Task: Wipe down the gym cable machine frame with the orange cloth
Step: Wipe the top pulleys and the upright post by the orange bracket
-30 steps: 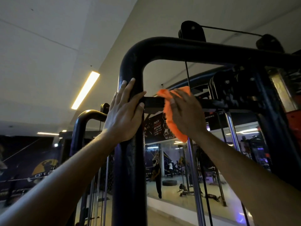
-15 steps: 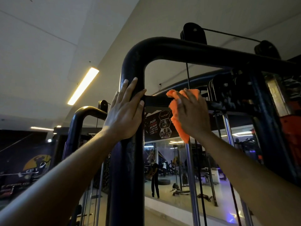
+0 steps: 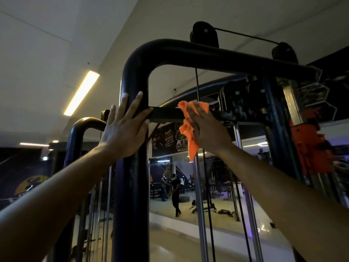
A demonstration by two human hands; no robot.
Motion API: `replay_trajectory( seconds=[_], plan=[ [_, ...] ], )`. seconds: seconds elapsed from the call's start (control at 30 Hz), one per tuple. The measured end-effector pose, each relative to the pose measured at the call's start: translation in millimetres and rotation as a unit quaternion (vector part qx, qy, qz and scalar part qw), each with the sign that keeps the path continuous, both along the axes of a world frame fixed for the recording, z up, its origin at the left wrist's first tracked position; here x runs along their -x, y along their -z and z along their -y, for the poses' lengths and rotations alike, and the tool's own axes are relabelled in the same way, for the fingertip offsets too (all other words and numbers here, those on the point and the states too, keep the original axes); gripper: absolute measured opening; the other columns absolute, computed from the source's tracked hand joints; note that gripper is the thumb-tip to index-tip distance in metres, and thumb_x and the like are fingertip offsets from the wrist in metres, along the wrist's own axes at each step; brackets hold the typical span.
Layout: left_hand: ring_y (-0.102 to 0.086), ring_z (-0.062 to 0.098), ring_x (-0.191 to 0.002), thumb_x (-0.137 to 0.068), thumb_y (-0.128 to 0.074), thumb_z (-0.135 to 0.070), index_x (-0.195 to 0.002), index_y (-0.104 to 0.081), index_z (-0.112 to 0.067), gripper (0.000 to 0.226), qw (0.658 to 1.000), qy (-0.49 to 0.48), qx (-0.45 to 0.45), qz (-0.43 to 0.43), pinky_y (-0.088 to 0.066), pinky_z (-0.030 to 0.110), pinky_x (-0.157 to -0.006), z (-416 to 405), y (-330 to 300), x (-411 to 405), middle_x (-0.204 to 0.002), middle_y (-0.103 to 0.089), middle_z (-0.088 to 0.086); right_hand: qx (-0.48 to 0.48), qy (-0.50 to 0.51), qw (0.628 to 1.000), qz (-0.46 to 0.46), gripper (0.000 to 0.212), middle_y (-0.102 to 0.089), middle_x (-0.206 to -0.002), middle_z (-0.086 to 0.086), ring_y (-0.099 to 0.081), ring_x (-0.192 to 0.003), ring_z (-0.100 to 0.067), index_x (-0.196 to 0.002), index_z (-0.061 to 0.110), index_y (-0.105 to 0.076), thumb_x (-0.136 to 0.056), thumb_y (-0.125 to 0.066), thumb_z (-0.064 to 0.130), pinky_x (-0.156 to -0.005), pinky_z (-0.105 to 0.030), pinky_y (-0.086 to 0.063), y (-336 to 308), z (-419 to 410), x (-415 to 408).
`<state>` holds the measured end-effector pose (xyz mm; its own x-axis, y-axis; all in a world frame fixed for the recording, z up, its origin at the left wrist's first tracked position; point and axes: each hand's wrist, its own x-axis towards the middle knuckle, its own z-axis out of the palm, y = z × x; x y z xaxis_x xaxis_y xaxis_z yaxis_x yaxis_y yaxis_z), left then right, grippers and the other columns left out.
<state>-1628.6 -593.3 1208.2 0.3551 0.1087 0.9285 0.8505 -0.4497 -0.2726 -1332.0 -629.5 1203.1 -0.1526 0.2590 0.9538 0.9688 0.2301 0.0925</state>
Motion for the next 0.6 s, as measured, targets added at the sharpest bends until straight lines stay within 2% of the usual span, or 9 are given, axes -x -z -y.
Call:
replay_trajectory(
  seconds=[0.07,0.13,0.23,0.3,0.37,0.47,0.53,0.6],
  plan=[
    [0.029,0.025,-0.161,-0.109,-0.02,-0.058,-0.166,-0.03,-0.043,0.059,1.0,-0.01,0.014,-0.003,0.012,0.059,-0.129,2.3,1.4,0.1,-0.177,0.022,-0.011,-0.021,-0.022,0.997,-0.065,0.057,-0.02,-0.181,0.0,-0.031,-0.162,-0.033,-0.172,0.028,-0.024,-0.118,-0.038,0.038,-0.122,-0.061,-0.043,-7.9,13.5,-7.6],
    [0.025,0.025,-0.162,-0.108,-0.023,-0.056,-0.166,-0.03,-0.042,0.06,1.0,0.0,0.022,0.001,0.013,0.061,-0.129,6.6,0.1,-7.1,-0.179,0.014,-0.008,-0.06,-0.059,0.991,-0.101,0.052,-0.028,-0.178,-0.003,-0.033,-0.161,-0.03,-0.17,0.027,-0.032,-0.119,-0.034,0.038,-0.124,-0.061,-0.039,-14.6,29.1,-13.7],
    [0.012,0.025,-0.166,-0.108,-0.029,-0.051,-0.164,-0.034,-0.036,0.058,1.0,0.017,-0.003,-0.016,0.009,0.064,-0.129,13.7,-6.3,-29.7,-0.18,-0.007,-0.002,-0.108,-0.066,0.988,-0.085,0.05,-0.031,-0.175,-0.008,-0.028,-0.162,-0.034,-0.168,0.025,-0.037,-0.12,-0.034,0.037,-0.126,-0.06,-0.034,-20.8,48.9,-16.8],
    [0.007,0.025,-0.166,-0.105,-0.029,-0.05,-0.165,-0.034,-0.033,0.063,0.999,0.03,-0.005,-0.038,0.009,0.062,-0.13,19.9,-11.1,-49.6,-0.179,-0.011,-0.002,-0.124,-0.049,0.989,-0.06,0.05,-0.032,-0.176,-0.007,-0.017,-0.165,-0.038,-0.167,0.022,-0.04,-0.119,-0.033,0.036,-0.129,-0.06,-0.024,-29.8,55.0,-17.9],
    [0.005,0.024,-0.166,-0.104,-0.027,-0.049,-0.166,-0.032,-0.031,0.066,0.998,0.043,-0.001,-0.053,0.006,0.061,-0.131,26.3,-16.5,-69.1,-0.179,-0.012,-0.002,-0.154,0.014,0.988,-0.024,0.052,-0.034,-0.176,-0.004,-0.011,-0.167,-0.04,-0.166,0.022,-0.042,-0.118,-0.03,0.04,-0.132,-0.064,-0.014,-42.2,50.5,-23.9],
    [0.003,0.023,-0.166,-0.103,-0.027,-0.049,-0.166,-0.032,-0.03,0.067,0.998,0.03,-0.01,-0.056,0.003,0.059,-0.132,26.6,-26.5,-93.4,-0.179,-0.014,-0.002,-0.149,0.12,0.982,-0.014,0.06,-0.03,-0.178,-0.006,-0.004,-0.167,-0.042,-0.166,0.028,-0.039,-0.115,-0.018,0.05,-0.132,-0.068,0.003,-43.1,20.9,-45.1],
    [0.002,0.023,-0.166,-0.103,-0.028,-0.049,-0.167,-0.029,-0.029,0.067,0.998,0.018,-0.005,-0.053,0.004,0.057,-0.133,19.3,-33.8,-106.1,-0.179,-0.015,-0.001,-0.118,0.108,0.987,-0.034,0.064,-0.023,-0.18,-0.01,0.003,-0.168,-0.041,-0.169,0.027,-0.032,-0.114,-0.011,0.054,-0.131,-0.069,0.002,-25.3,-8.1,-58.2],
    [0.001,0.022,-0.166,-0.109,-0.029,-0.047,-0.169,-0.024,-0.028,0.063,0.998,0.004,0.012,-0.06,0.005,0.055,-0.133,9.3,-35.5,-119.2,-0.179,-0.015,0.0,-0.117,0.064,0.989,-0.058,0.064,-0.021,-0.18,-0.01,0.006,-0.168,-0.039,-0.171,0.025,-0.029,-0.116,-0.015,0.055,-0.133,-0.066,0.0,-7.8,-32.2,-65.6]
  ],
)
